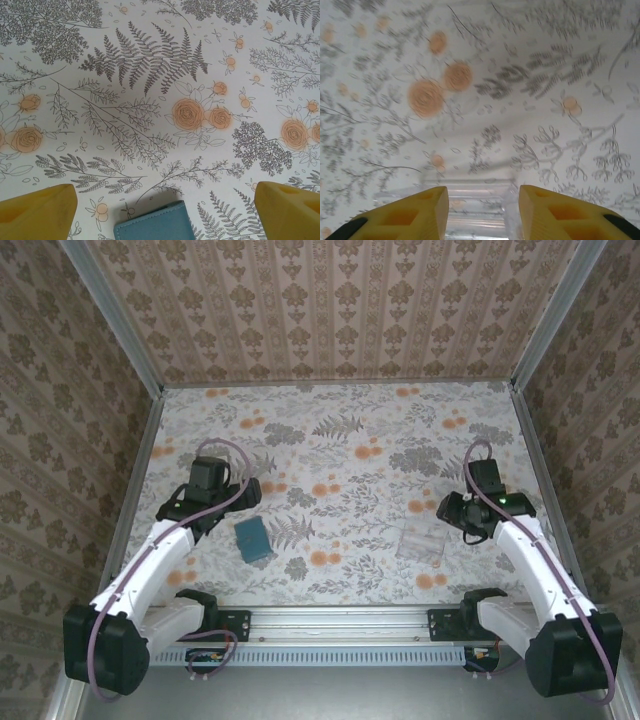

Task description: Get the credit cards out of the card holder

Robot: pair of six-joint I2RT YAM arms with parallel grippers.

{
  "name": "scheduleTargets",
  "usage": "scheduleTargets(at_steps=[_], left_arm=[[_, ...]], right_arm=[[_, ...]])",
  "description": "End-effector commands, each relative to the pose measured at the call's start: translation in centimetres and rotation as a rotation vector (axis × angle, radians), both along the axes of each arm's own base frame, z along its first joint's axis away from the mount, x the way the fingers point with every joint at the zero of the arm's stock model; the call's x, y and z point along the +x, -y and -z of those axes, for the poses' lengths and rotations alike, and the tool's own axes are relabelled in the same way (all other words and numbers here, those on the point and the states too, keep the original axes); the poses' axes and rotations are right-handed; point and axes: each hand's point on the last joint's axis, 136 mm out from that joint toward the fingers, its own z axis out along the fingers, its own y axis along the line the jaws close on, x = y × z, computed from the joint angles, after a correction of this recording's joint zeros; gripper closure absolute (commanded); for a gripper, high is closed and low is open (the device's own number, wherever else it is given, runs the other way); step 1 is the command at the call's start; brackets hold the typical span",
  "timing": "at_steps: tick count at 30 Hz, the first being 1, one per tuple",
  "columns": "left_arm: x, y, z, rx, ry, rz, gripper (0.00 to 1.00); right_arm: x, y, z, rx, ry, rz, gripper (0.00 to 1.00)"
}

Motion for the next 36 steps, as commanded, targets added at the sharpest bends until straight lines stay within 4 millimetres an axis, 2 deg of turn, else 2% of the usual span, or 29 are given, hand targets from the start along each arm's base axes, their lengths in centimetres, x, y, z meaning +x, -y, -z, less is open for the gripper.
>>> scheduleTargets(at_steps=[1, 6, 19, 29, 36], left_arm=[[-0.8, 0.2, 0.5, -0.028, -0.029, -0.008, 0.07], [-1.0, 0.5, 0.6, -0.050, -0.040, -0.008, 0.07], [-0.9, 0.3, 0.5, -0.050, -0.037, -0.021, 0.07], [-1.1, 0.5, 1.3, -0.047, -0.080, -0.019, 0.07], [-1.9, 0.0, 2.5, -0.024, -0.158, -0.043, 0.07]], right_arm=[[-1.4, -0.3, 1.5, 0.040, -0.058, 0.047, 0.59], [-2.5, -0.4, 3.4, 0.047, -0.094, 0.061, 0.62], [-2.7, -0.6, 4.6, 0.049, -0.099, 0.055, 0.77], [-2.3, -1.1, 3.6, 0.005, -0.081, 0.015, 0.87], [-0.3, -3.0, 1.5, -0.037, -0.044, -0.059, 0.91]])
